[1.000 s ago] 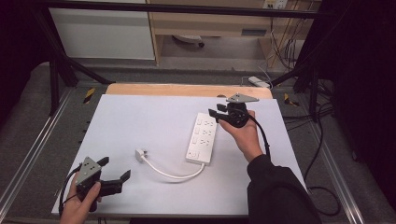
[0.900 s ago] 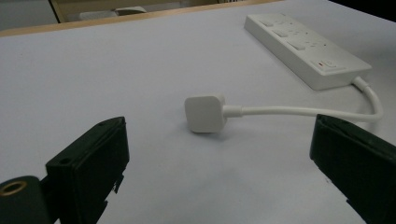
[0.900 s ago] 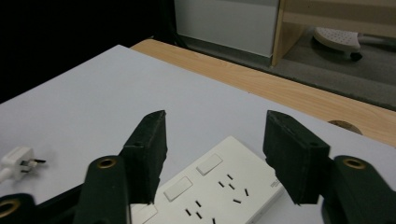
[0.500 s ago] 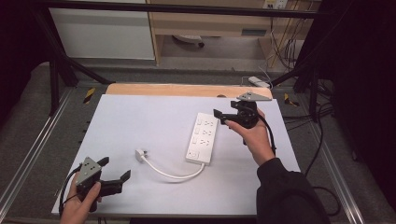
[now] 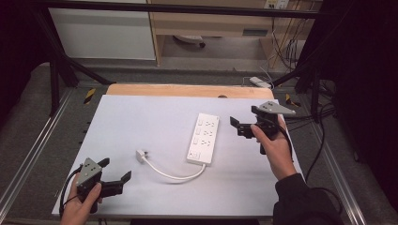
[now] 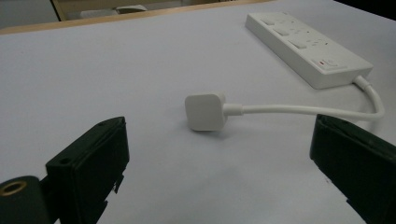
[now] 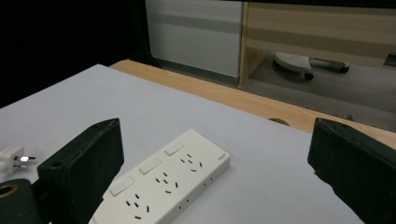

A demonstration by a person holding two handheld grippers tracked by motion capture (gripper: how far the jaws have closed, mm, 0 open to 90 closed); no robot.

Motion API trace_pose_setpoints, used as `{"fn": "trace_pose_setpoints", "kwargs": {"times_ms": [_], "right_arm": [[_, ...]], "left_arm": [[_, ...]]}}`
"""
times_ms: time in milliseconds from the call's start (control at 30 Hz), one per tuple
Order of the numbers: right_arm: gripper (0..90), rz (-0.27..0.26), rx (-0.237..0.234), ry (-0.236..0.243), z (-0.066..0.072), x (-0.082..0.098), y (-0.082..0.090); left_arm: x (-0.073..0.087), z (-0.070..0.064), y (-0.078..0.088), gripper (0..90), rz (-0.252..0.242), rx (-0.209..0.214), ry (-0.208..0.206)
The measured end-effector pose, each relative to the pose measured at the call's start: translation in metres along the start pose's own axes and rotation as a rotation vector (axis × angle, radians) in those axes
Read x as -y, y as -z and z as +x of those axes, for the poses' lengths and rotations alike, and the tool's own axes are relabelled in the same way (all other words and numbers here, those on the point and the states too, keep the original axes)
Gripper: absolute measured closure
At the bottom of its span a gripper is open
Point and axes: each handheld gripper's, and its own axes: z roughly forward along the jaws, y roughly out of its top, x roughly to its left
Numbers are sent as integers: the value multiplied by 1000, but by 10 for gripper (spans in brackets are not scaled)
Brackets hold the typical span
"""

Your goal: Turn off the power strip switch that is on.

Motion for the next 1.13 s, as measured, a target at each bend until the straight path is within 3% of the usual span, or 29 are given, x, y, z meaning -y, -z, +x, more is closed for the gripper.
{"fn": "trace_pose_setpoints", "kwargs": {"times_ms": [233,567,867,1133], "right_arm": [[57,-62,45,-1,-13,25,34],[57,-84,92,-23,-26,70,71],[53,-35,87,-29,-28,108,73],[49,55,48,-60,-22,132,57]], "left_arm": [[0,0,0,45,-3,-2,6],[0,-1,0,45,-1,-5,5],[1,-1,1,45,-1,-5,6],[0,-1,1,45,-4,-4,6]]}}
